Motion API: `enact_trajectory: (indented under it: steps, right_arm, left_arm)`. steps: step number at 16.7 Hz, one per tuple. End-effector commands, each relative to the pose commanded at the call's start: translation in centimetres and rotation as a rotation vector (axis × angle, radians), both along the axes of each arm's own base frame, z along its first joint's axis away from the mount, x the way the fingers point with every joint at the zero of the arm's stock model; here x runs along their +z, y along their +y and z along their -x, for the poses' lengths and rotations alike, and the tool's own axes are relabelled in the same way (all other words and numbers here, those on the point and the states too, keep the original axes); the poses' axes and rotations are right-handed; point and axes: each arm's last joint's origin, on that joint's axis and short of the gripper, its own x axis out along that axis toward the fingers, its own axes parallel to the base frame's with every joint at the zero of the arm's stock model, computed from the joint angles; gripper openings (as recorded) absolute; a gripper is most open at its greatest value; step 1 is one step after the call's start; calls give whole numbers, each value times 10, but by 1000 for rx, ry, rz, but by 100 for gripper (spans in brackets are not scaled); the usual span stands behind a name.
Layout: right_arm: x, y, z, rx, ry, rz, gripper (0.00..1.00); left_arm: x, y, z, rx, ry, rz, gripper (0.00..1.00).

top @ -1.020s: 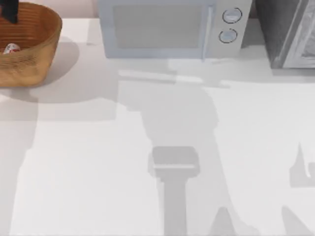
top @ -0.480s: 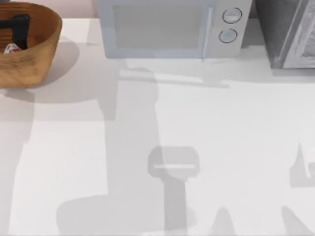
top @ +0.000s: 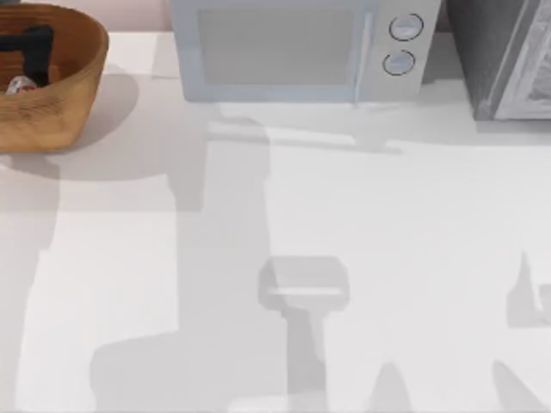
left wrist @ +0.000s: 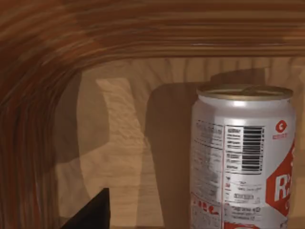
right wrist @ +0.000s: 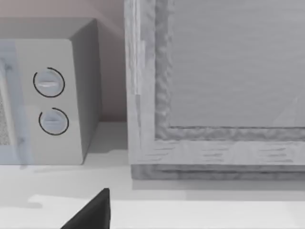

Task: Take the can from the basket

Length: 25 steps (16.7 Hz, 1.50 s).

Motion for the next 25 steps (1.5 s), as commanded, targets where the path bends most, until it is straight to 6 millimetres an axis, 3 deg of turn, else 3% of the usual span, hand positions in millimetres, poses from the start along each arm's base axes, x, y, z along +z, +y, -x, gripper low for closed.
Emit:
enact_trajectory:
  steps: [9, 15, 25]
  right_arm:
    - [0, 0, 0, 0, 0, 0, 100]
    - [0, 0, 0, 0, 0, 0, 100]
    - [0, 0, 0, 0, 0, 0, 100]
  left_arm:
    - [-44, -4, -8, 1, -4, 0, 100]
    - [-49, -5, -7, 1, -3, 0, 100]
    - [-49, -5, -7, 1, -3, 0, 25]
